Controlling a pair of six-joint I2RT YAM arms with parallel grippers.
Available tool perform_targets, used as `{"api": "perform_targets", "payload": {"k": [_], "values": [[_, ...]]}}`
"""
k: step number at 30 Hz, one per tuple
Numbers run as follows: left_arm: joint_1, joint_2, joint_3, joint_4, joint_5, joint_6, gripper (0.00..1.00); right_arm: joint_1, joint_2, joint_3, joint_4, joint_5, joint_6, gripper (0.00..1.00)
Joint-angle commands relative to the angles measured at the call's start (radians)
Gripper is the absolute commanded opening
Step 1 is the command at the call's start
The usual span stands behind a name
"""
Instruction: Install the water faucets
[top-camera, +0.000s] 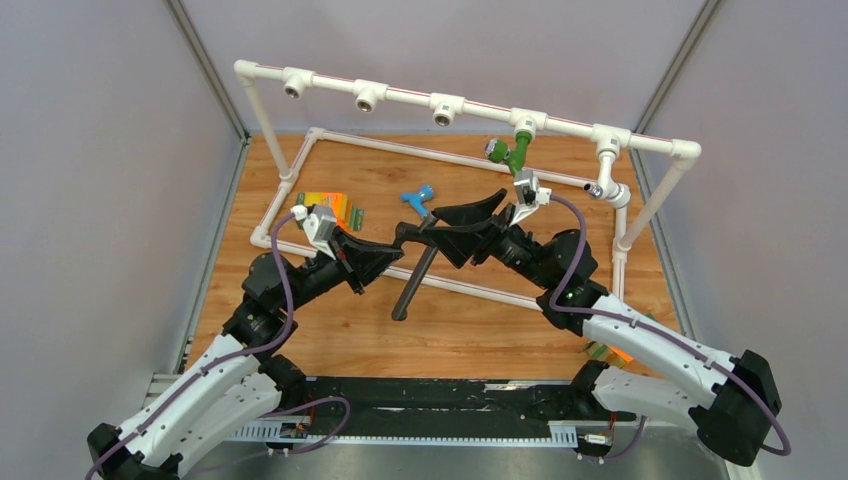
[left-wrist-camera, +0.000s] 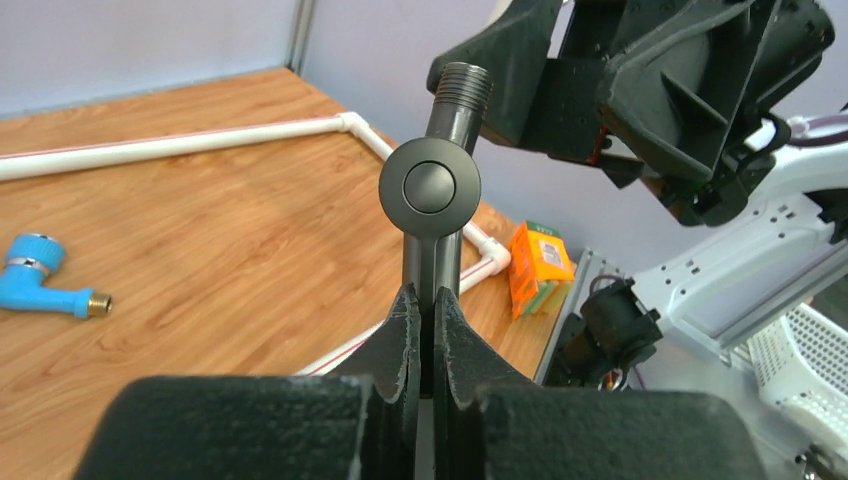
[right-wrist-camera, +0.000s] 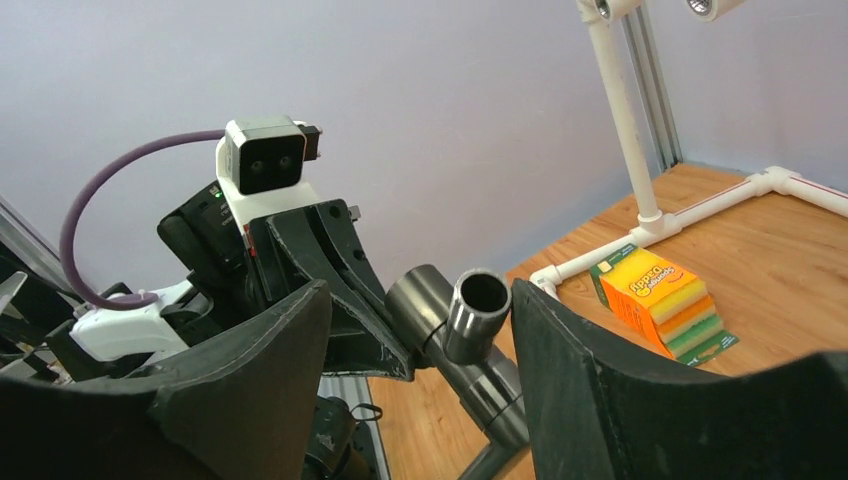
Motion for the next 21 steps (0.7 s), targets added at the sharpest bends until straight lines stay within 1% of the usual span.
{"api": "perform_targets", "payload": {"k": [1,4,8,10,13,18,21], "values": [[0.005,0.001,0.073,-0.059,0.056,0.069,0.0,-0.004,-0.006,0.053,-0.009,-0.068,-0.048,0.66],[0.005,0.007,0.084,-0.059,0.073,0.074,0.0,-0.004,0.008,0.061,-0.007,-0.083,-0.029,0.64],[0.005,0.01,0.084,-0.041,0.102,0.063,0.0,-0.006,0.02,0.064,-0.037,-0.056,-0.023,0.62],[0.005,0.012,0.084,-0.033,0.12,0.063,0.0,-0.006,0.024,0.057,-0.031,-0.049,-0.013,0.59],[0.005,0.013,0.084,-0.027,0.128,0.065,0.0,-0.006,0.03,0.053,-0.027,-0.051,0.004,0.5],[0.005,0.013,0.087,-0.013,0.128,0.06,0.0,-0.006,0.039,0.043,-0.014,-0.059,0.023,0.46],[0.005,0.015,0.087,-0.001,0.126,0.054,0.0,-0.006,0.04,0.027,-0.006,-0.055,0.033,0.39]]}}
